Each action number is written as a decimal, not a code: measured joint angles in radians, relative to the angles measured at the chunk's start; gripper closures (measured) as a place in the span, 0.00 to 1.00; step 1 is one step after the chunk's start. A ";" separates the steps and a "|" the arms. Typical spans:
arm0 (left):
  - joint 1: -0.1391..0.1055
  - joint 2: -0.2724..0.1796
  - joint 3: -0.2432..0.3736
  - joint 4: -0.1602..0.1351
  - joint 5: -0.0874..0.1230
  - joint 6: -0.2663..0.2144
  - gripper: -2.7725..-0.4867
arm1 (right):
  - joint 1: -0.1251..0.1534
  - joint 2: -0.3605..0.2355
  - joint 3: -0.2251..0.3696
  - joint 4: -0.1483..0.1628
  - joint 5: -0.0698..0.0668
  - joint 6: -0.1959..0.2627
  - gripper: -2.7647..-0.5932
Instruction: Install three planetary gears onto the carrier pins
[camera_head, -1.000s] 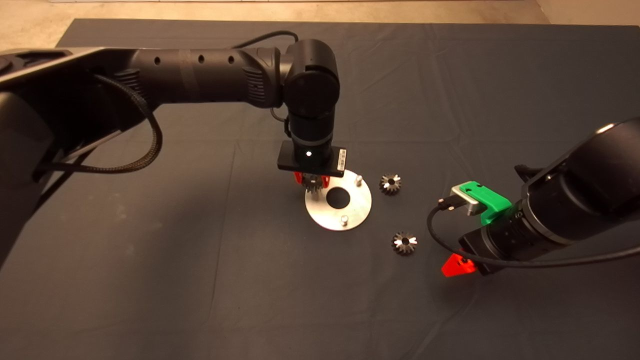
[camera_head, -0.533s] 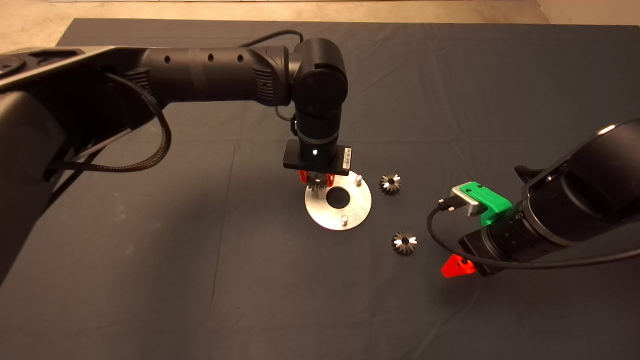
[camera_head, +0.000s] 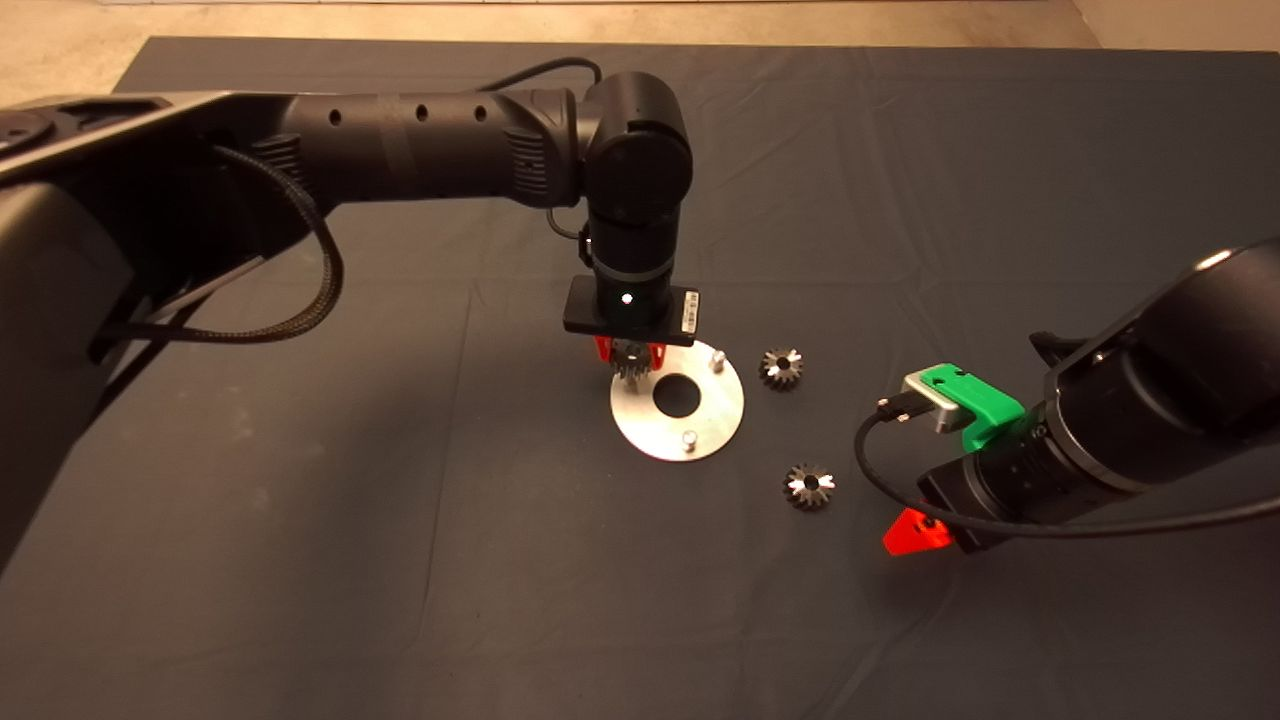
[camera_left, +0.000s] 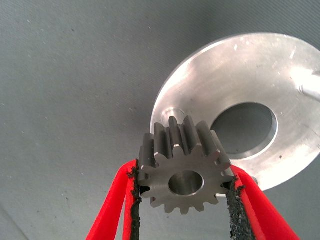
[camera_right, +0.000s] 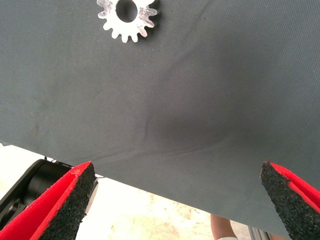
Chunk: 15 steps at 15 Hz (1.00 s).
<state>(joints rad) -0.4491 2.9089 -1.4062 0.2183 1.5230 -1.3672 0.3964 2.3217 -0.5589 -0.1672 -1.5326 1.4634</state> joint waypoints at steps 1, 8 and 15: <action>0.000 0.000 -0.002 0.000 0.000 0.000 0.81 | 0.000 0.000 0.000 0.000 0.000 0.000 0.14; 0.000 -0.005 -0.007 -0.001 0.000 0.002 0.81 | 0.000 0.000 0.000 0.000 0.000 0.000 0.14; 0.022 -0.020 -0.012 -0.002 0.000 0.015 0.81 | 0.000 0.000 0.006 0.000 0.001 0.000 0.14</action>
<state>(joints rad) -0.4270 2.8889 -1.4181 0.2164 1.5226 -1.3521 0.3964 2.3213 -0.5526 -0.1674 -1.5317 1.4638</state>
